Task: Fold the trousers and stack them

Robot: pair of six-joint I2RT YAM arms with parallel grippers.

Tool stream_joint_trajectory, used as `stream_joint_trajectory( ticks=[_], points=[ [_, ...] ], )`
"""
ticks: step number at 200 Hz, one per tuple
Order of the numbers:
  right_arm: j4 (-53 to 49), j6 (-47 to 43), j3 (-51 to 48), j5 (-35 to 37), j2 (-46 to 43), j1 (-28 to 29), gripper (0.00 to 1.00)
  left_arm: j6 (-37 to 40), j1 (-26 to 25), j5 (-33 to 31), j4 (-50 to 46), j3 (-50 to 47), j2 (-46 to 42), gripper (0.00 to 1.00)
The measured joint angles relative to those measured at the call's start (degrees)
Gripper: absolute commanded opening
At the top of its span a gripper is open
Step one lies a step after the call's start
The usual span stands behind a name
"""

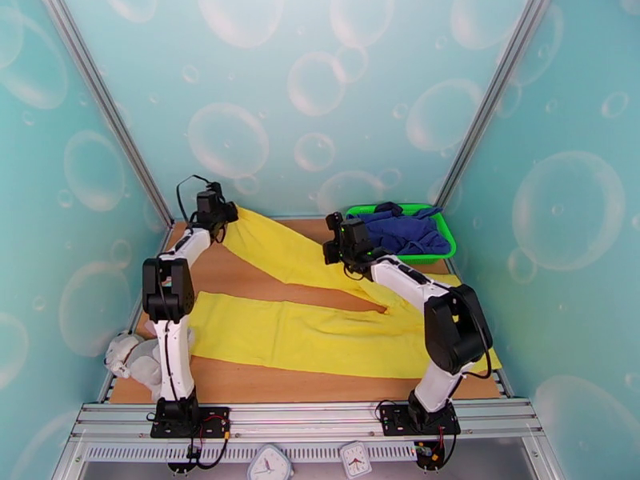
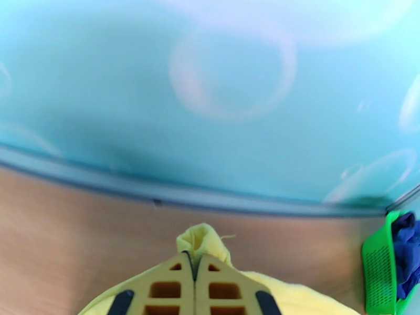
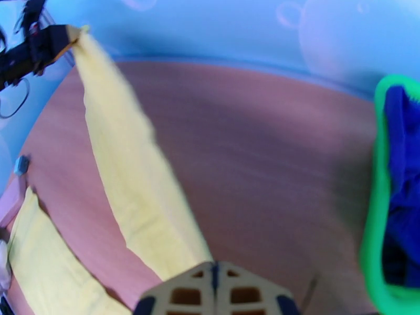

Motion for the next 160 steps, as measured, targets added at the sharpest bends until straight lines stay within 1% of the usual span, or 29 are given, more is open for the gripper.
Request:
stream_joint_trajectory(
  ticks=[21,37,52,61,66,76,84,86,90,100,116,132,145,160],
  points=[
    [2.49,-1.6,-0.98,4.44,-1.66,3.02,0.0,-1.33,2.36,2.99,13.77,-12.55,-9.22,0.0],
    [6.16,-2.29,-6.21,7.17,-4.85,6.95,0.0,-1.95,3.65,3.61,24.63,-23.45,-16.26,0.0],
    [9.18,-2.67,-11.82,8.26,-7.19,10.75,0.0,-3.78,4.74,2.01,30.03,-31.39,-20.61,0.0],
    [10.86,-2.62,-14.84,8.33,-7.41,12.85,0.0,-5.75,5.25,-0.79,29.92,-34.95,-22.16,0.0],
    [11.63,-2.56,-16.35,8.26,-7.08,13.97,0.0,-6.8,5.49,-2.56,29.16,-36.41,-22.56,0.07],
    [12.68,-1.6,-18.21,7.76,-5.46,15.43,0.12,-10.05,6.19,-5.66,26.43,-38.93,-22.75,0.18],
    [13.2,-0.87,-18.91,7.32,-3.56,16.17,0.22,-12.81,6.91,-7.32,23.67,-40.81,-22.71,0.32],
    [13.29,-0.61,-19.06,7.3,-3.04,16.28,0.24,-13.57,7.15,-7.65,22.91,-41.38,-22.67,0.36],
    [13.6,-0.11,-19.32,7.08,-1.9,16.63,0.26,-14.84,7.69,-7.91,21.49,-42.47,-22.64,0.39],
    [13.7,0.79,-20.15,6.71,0.11,17.29,0.29,-18.38,9.27,-8.59,19.02,-45.03,-22.53,0.41],
    [13.66,3.34,-22.82,6.29,0.79,18.38,0.41,-22.45,12.2,-8.13,17.46,-49.53,-22.84,0.45],
    [13.88,5.22,-25.64,5.75,-1.25,19.28,0.43,-24.68,13.81,-9.53,16.33,-54.23,-25.11,0.46],
    [13.66,7.04,-27.63,5.22,-4.81,19.5,0.5,-25.07,12.48,-11.74,14.29,-56.87,-28.81,0.48],
    [12.96,8.72,-28.59,5.01,-10.05,18.71,0.51,-23.74,8.44,-14.88,12.85,-56.92,-32.96,0.5]
  ],
)
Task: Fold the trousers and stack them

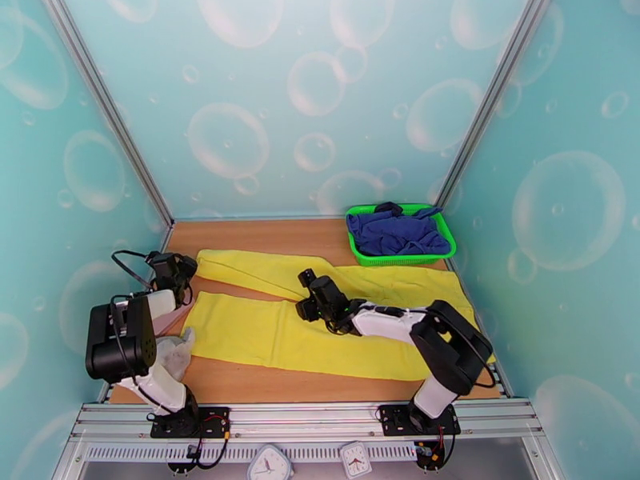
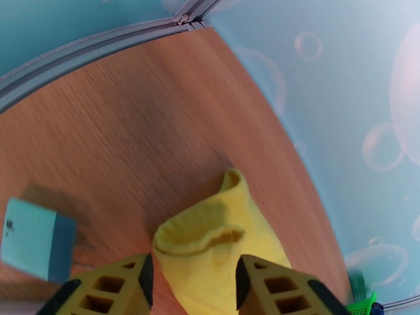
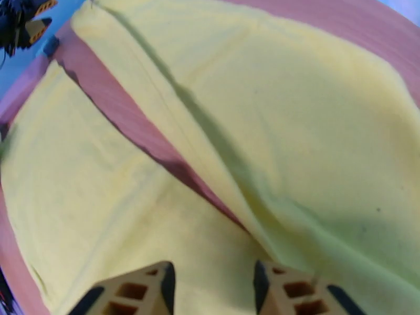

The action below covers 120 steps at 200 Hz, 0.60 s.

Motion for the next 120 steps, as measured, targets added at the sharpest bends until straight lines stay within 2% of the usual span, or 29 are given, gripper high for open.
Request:
stream_joint_trajectory(
  ticks=[15,31,51,68,91,120],
  points=[
    [-0.7,1.73,0.02,-0.02,-5.55,-2.56,0.55,3.5,-4.94,-2.36,-2.49,4.09,-1.25,0.51],
    [-1.62,3.02,0.0,-0.44,-10.14,-8.44,0.57,7.17,-8.57,-2.78,-6.8,13.88,3.08,0.51],
    [-2.56,3.67,-0.68,-2.69,-11.91,-17.92,0.56,10.36,-9.7,-1.31,-12.26,26.99,12.17,0.5],
    [-3.91,3.67,-2.1,-5.25,-11.04,-24.24,0.56,12.24,-9.64,0.24,-17.03,34.34,19.47,0.48],
    [-6.01,3.65,-3.15,-8.52,-8.17,-26.38,0.56,14.23,-9.97,1.07,-25.92,41.0,27.74,0.48],
    [-6.01,3.67,-2.73,-12.26,-1.68,-28.26,0.54,16.63,-12.02,0.35,-36.09,45.97,32.81,0.49]
  ],
)
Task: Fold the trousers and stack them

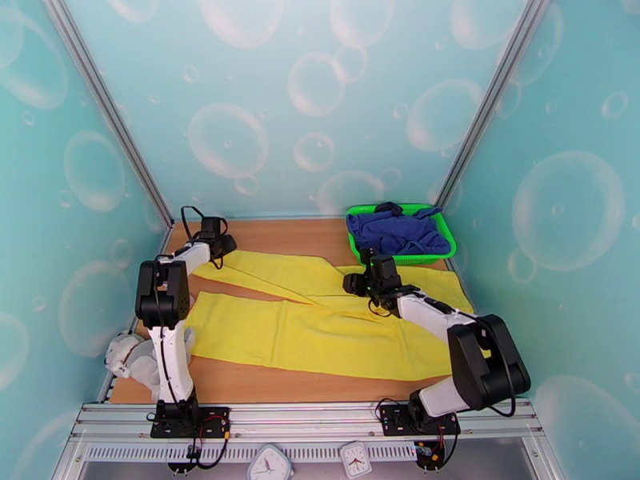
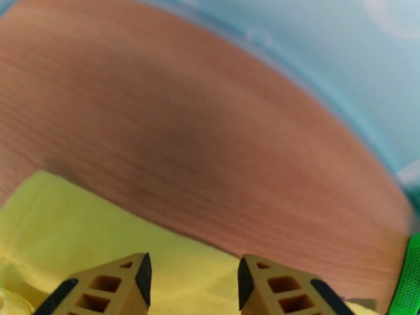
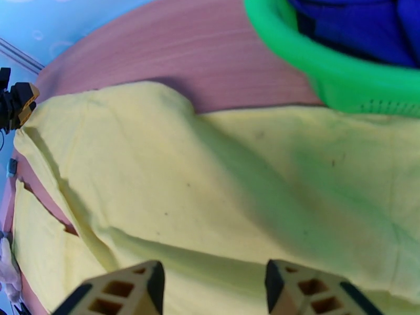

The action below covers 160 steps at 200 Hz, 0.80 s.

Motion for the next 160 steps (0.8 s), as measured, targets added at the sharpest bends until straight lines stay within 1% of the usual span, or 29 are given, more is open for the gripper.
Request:
stream_joint_trajectory(
  ticks=[32,55,108,160],
  points=[
    [-0.24,0.5,3.37,-2.08,9.46,-1.66,0.52,1.92,-2.93,-2.1,-6.82,2.21,0.92,0.49],
    [0.96,1.55,5.18,-2.14,11.54,-2.08,0.51,3.02,-4.09,-3.93,-8.79,0.57,0.28,0.49],
    [5.88,4.17,6.8,-2.16,14.86,-4.39,0.49,4.22,-4.0,-5.99,-10.6,-11.52,-8.28,0.49],
    [7.04,5.86,6.73,-1.7,15.08,-4.79,0.49,4.15,-4.92,-6.21,-11.45,-26.73,-20.94,0.49]
  ],
)
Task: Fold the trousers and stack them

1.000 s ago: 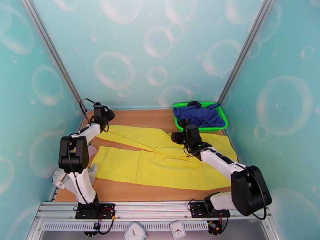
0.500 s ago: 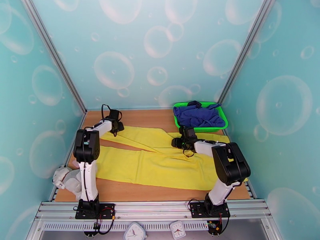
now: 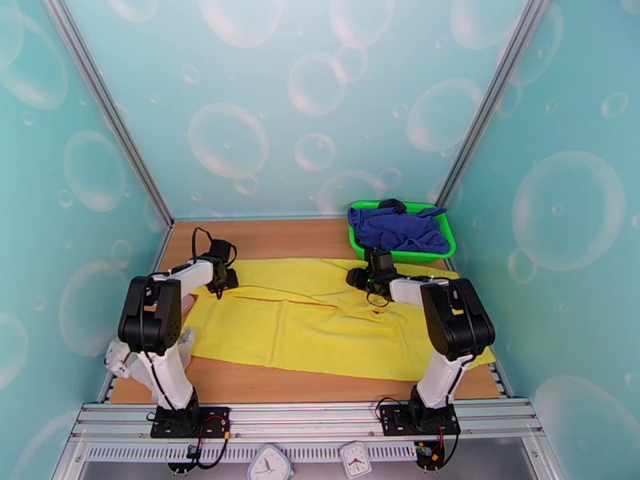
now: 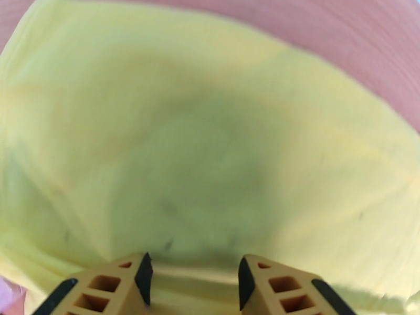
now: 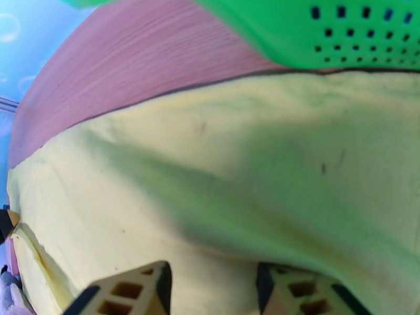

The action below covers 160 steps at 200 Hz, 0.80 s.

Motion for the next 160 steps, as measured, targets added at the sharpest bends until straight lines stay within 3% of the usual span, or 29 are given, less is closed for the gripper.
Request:
stream_joint_trajectory(
  ticks=[35,63,117,160],
  points=[
    [0.11,0.17,0.0,0.2,0.0,0.0,0.48,-0.22,-1.7,2.05,-0.07,-6.71,-8.79,0.49],
    [0.35,0.17,-0.17,0.22,-0.02,-0.13,0.48,-0.22,-1.55,1.33,-0.2,-5.2,-9.53,0.5],
    [0.0,0.17,-3.02,1.57,-2.97,-1.18,0.49,-0.24,5.27,0.04,1.33,18.56,9.33,0.5],
    [-0.39,0.17,-5.9,1.99,-6.27,-2.56,0.51,-1.81,8.11,0.44,0.9,22.01,17.16,0.5]
  ],
)
